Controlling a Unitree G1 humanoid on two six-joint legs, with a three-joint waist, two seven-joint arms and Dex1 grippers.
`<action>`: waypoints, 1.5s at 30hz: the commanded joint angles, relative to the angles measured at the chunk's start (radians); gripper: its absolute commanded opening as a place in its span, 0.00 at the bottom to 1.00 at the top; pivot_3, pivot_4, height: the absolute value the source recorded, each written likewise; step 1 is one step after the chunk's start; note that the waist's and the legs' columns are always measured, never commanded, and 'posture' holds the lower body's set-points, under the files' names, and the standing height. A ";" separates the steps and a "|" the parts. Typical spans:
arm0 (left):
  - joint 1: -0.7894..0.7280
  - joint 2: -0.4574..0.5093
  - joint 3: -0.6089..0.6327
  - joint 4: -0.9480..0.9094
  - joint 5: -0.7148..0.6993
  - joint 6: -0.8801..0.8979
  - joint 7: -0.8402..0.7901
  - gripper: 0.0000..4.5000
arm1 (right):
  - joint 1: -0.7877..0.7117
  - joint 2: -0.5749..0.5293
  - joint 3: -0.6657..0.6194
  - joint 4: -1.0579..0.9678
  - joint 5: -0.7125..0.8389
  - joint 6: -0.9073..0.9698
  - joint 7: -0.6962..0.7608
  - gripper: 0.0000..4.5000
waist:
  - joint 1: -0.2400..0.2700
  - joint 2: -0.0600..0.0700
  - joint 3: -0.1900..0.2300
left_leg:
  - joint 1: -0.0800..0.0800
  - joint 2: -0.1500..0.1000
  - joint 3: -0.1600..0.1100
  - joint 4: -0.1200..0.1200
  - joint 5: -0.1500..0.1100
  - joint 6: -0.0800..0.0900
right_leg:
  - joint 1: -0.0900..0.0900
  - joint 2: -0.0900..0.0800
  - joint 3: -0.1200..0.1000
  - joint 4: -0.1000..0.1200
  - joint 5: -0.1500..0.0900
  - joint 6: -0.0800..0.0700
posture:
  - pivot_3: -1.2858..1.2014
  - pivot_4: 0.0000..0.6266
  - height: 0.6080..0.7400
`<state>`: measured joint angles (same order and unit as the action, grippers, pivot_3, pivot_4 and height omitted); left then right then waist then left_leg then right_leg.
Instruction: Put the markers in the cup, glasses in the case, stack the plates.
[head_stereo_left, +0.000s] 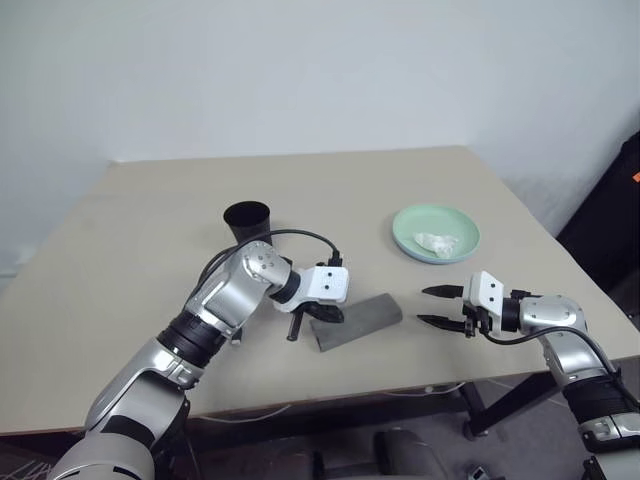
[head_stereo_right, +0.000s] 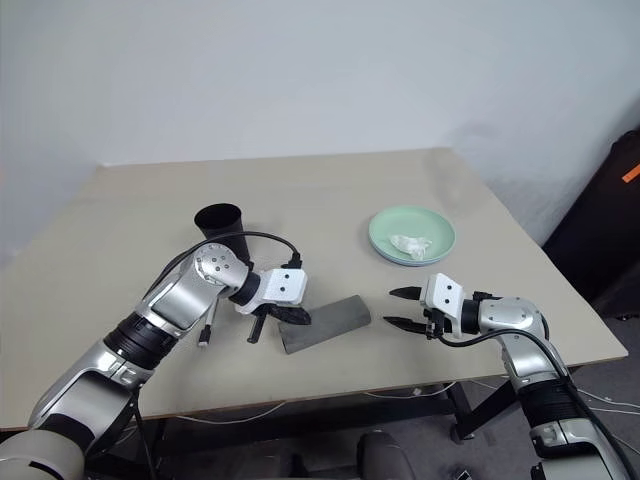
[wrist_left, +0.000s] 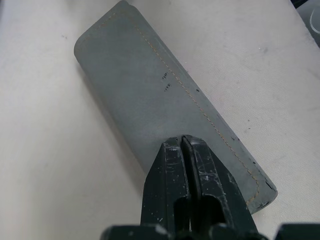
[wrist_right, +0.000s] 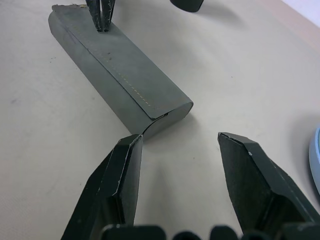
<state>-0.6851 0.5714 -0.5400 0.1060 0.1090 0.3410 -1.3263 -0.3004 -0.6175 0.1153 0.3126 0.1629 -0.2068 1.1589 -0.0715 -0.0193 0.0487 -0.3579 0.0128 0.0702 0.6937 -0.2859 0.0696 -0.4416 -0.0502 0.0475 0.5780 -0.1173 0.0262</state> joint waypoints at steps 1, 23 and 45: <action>0.016 -0.006 -0.002 0.004 0.012 0.031 0.019 0.00 | -0.024 -0.003 -0.016 -0.007 0.010 -0.020 0.002 0.58 | 0.000 0.000 0.000 | 0.000 0.000 0.000 0.000 0.000 0.000 | 0.000 0.000 0.000 0.000 0.000 0.000 | 0.52 0.00 1.00; 0.324 -0.190 0.463 -0.439 -0.108 0.600 0.672 0.00 | -0.091 0.000 -0.020 0.055 0.029 -0.026 0.051 0.58 | 0.000 -0.001 0.000 | 0.001 0.001 -0.001 0.001 0.001 0.001 | -0.003 -0.001 0.001 0.009 0.000 0.000 | 0.52 0.00 1.00; 0.436 -0.239 0.652 -0.557 -0.074 0.950 1.068 0.58 | -0.219 0.067 0.015 0.222 -0.004 -0.096 0.119 0.58 | -0.001 -0.002 0.001 | 0.006 -0.001 -0.001 -0.001 -0.002 -0.006 | -0.001 -0.001 0.000 0.010 0.000 0.000 | 0.52 0.00 1.00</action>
<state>-0.2288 0.3222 0.1001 -0.4514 0.0371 1.2803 -0.2710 -0.5013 -0.5477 0.1429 0.5530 0.1548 -0.2838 1.2829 -0.0728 -0.0217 0.0493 -0.3519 0.0116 0.0690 0.6929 -0.2881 0.0641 -0.4426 -0.0510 0.0476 0.5882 -0.1174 0.0266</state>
